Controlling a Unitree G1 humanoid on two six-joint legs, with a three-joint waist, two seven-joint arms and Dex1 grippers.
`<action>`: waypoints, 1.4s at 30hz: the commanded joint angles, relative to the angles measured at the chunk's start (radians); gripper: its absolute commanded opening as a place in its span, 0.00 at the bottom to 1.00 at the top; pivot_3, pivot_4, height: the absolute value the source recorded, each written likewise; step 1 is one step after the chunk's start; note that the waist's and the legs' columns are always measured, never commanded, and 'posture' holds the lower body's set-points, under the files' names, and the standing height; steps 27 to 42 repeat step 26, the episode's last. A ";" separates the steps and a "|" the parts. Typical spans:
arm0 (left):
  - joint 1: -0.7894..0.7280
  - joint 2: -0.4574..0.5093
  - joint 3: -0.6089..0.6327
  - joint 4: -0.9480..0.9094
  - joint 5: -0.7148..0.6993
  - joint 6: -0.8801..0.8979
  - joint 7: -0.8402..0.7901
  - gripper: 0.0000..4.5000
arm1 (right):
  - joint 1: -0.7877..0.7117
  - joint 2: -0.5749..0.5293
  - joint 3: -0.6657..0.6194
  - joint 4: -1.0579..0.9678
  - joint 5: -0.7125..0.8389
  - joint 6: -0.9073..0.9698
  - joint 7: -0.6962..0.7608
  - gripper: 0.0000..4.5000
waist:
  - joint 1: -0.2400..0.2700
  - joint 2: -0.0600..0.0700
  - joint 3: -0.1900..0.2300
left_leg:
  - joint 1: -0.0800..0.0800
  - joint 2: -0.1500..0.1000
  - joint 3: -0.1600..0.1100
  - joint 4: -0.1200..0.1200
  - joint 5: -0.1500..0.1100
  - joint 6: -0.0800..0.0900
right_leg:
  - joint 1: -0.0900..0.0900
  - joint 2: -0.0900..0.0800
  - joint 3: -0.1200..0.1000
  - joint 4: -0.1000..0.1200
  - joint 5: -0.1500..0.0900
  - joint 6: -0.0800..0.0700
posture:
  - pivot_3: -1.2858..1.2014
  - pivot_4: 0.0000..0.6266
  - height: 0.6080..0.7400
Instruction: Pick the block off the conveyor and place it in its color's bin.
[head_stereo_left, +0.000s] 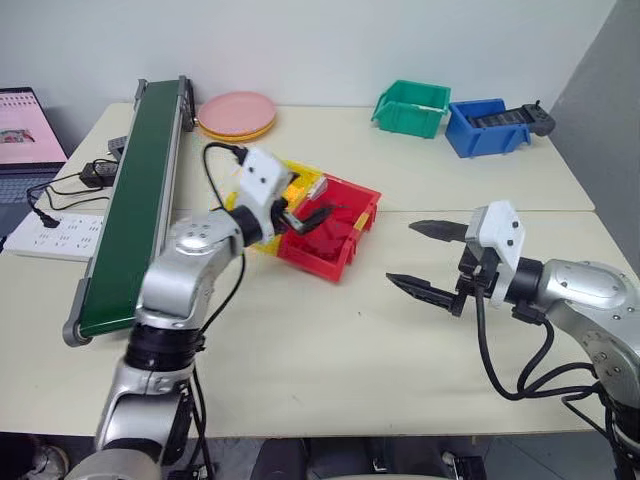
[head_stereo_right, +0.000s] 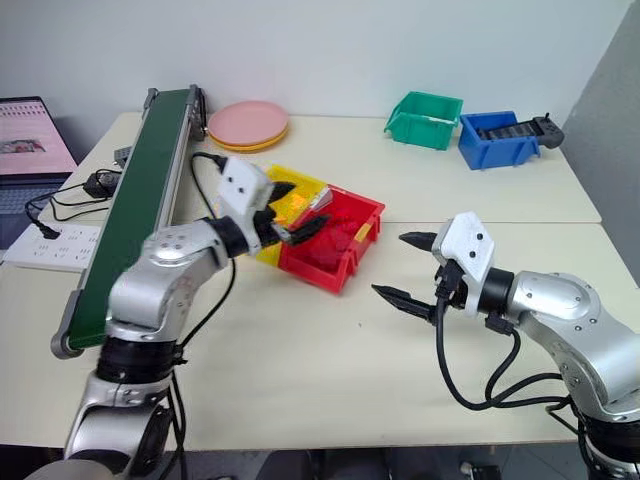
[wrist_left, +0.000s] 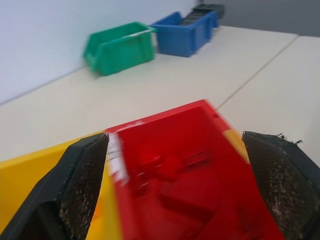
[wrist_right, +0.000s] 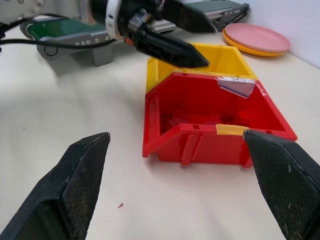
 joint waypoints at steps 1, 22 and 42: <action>0.075 0.030 0.063 -0.129 -0.011 0.002 0.017 0.99 | -0.020 0.001 0.006 0.009 -0.021 -0.059 0.020 1.00 | 0.003 0.000 0.000 | 0.000 0.000 0.000 0.000 0.000 0.000 | 0.000 0.000 -0.001 0.000 0.000 0.000 | 0.52 0.24 1.00; 0.538 -0.067 0.307 -0.485 -0.062 0.061 0.231 0.99 | -0.133 0.095 0.091 0.334 -0.125 -0.390 0.233 1.00 | 0.006 0.000 0.000 | 0.002 0.000 -0.001 0.000 0.000 0.000 | 0.001 -0.001 -0.001 0.001 0.000 0.000 | 0.52 0.24 1.00; 0.559 -0.094 0.307 -0.509 -0.067 0.035 0.248 0.99 | -0.157 0.104 0.103 0.362 -0.129 -0.400 0.258 1.00 | 0.005 0.000 0.000 | 0.002 0.000 -0.001 0.000 0.000 0.000 | 0.001 -0.001 -0.001 0.001 0.000 0.000 | 0.52 0.24 1.00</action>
